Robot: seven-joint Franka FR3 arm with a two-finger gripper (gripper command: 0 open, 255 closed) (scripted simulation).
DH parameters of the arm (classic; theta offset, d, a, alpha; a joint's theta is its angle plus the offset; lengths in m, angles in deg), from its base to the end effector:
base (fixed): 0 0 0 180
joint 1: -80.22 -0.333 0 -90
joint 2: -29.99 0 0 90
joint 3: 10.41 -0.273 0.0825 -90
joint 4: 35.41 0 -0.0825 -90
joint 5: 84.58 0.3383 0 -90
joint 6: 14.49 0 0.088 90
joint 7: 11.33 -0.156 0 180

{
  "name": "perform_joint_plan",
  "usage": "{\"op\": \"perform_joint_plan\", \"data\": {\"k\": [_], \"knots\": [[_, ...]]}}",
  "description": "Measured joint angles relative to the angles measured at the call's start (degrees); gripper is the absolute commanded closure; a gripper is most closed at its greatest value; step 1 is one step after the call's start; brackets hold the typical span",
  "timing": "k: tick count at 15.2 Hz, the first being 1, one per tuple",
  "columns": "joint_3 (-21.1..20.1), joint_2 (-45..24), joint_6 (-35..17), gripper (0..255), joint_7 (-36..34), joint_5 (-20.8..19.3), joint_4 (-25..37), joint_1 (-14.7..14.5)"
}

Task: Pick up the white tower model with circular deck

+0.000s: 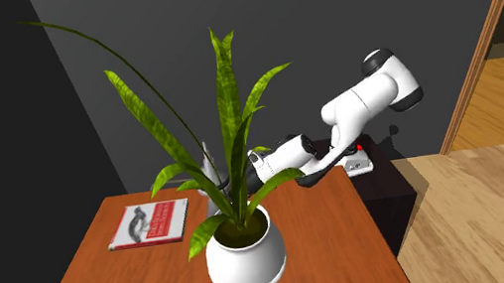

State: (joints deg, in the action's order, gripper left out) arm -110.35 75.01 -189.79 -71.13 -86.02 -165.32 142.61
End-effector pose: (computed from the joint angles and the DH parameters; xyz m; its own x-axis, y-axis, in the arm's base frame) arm 0.4389 0.3669 0.3135 0.5818 -0.0151 0.8132 -0.0408 -0.9991 0.0106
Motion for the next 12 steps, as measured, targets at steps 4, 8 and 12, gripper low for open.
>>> {"op": "perform_joint_plan", "data": {"k": [4,8,12], "knots": [[2.82,-1.69,2.09,255,1.31,-0.61,0.39,-2.16],[5.38,-3.12,4.31,255,2.54,-1.14,1.13,-4.06],[7.65,-4.36,6.22,255,3.66,-1.58,1.95,-5.68]]}}
